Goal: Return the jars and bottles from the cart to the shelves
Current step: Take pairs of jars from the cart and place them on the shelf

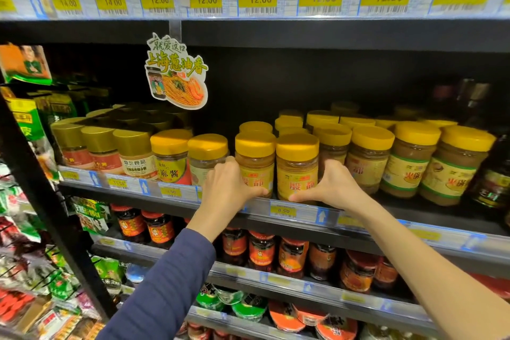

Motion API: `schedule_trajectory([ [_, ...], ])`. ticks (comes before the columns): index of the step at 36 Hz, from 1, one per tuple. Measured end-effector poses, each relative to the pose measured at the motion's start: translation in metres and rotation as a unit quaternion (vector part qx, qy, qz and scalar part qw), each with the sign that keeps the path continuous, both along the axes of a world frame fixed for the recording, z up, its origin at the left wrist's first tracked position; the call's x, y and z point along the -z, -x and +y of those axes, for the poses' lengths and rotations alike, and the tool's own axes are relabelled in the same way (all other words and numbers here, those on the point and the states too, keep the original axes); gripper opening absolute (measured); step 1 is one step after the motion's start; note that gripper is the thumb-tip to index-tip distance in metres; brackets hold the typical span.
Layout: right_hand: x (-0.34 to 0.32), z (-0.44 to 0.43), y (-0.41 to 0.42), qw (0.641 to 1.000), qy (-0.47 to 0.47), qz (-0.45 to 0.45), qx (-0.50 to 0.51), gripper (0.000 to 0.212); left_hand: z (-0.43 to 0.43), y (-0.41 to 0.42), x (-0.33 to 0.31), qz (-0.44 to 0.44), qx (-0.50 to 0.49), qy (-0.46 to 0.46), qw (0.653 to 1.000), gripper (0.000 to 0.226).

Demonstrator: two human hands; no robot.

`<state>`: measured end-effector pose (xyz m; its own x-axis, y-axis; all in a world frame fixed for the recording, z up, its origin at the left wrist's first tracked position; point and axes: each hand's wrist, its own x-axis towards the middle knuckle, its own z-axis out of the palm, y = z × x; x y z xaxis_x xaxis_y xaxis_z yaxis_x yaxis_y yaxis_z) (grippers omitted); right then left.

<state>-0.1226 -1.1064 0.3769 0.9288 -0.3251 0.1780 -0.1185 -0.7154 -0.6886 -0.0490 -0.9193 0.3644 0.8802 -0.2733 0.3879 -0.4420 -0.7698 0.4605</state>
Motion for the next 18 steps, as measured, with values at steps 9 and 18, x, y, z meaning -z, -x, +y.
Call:
schedule_trajectory([
  [9, 0.005, -0.001, -0.011, 0.999, 0.044, 0.026, -0.001, 0.103, -0.001, 0.003, -0.003, 0.002, -0.011, -0.034, 0.999, 0.071],
  [18, 0.004, 0.001, -0.012, 0.999, 0.043, 0.023, 0.01, 0.093, 0.0, 0.008, -0.011, -0.011, -0.044, -0.086, 0.995, 0.069],
])
